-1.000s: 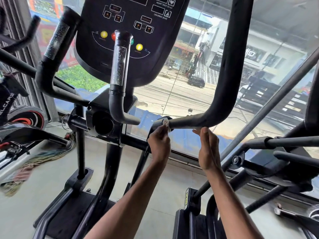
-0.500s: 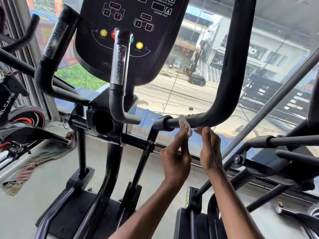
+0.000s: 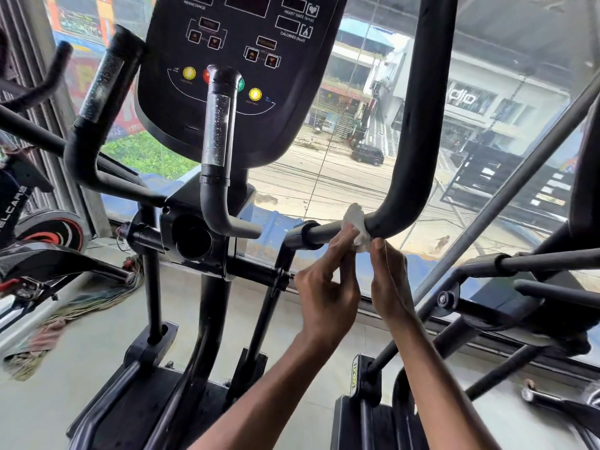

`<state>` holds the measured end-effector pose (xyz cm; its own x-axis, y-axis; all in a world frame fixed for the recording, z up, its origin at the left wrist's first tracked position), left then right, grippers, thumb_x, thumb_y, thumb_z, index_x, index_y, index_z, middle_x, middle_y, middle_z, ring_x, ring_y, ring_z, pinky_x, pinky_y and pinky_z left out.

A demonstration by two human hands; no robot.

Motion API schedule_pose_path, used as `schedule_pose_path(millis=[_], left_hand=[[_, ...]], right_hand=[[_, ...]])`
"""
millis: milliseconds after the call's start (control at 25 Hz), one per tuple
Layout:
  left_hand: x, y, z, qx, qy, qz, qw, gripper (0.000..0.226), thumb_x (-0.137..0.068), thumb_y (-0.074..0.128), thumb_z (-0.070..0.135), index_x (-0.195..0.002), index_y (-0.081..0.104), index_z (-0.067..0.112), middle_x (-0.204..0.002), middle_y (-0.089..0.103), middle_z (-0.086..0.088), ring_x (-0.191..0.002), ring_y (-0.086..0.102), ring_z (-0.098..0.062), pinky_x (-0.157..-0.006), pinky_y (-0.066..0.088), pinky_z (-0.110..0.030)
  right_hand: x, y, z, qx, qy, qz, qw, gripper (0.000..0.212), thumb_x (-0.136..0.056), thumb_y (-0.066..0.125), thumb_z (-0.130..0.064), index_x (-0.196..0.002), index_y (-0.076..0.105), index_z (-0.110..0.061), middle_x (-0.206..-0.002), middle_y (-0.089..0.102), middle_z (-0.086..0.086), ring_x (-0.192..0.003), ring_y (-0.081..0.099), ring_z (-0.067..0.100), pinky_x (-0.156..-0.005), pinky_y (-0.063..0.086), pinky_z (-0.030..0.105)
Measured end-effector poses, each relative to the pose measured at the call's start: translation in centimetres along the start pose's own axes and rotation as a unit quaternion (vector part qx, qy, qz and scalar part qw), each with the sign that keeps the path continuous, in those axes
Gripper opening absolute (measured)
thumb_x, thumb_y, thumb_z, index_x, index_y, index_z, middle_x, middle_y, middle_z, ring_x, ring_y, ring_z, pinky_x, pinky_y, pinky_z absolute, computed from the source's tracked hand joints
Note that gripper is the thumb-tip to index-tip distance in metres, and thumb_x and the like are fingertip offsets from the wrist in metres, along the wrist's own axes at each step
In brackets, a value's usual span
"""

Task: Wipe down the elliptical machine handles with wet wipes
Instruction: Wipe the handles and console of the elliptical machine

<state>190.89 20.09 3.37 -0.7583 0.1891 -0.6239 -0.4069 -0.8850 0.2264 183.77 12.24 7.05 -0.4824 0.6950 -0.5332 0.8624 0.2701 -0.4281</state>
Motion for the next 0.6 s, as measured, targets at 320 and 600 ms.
schedule_pose_path(millis=[320,600], left_hand=[[-0.9,-0.6,2.1,0.019,-0.01,-0.016,1.0,0.026,-0.095,0.068,0.0,-0.118,0.077,0.007,-0.097,0.079,0.003,-0.075,0.062,0.018,-0.066,0.049,-0.01],[-2.1,-2.3,3.9,0.144,-0.075,-0.105,0.981,0.027,-0.096,0.062,0.01,-0.118,0.076,0.013,-0.108,0.078,0.01,-0.102,0.074,-0.008,-0.084,0.056,-0.024]], right_hand=[[1.2,-0.4,-1.5,0.012,0.023,-0.001,1.0,0.066,-0.095,0.031,-0.073,-0.124,0.066,-0.024,-0.11,0.073,0.011,-0.09,0.065,0.007,-0.082,0.046,0.036],[3.1,-4.2,-6.9,0.199,-0.301,0.126,0.924,0.054,-0.079,0.078,-0.009,-0.13,0.061,0.002,-0.138,0.054,0.015,-0.121,0.054,0.033,-0.107,0.04,0.031]])
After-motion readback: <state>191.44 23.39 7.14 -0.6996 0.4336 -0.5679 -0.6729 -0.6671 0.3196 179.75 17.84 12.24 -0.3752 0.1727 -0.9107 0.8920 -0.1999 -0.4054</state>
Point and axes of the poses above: each hand's wrist, its own x-axis away from the middle knuckle, its own y-axis out of the palm, z = x × y, the point moved 2 cm from there along -x, towards the middle knuckle
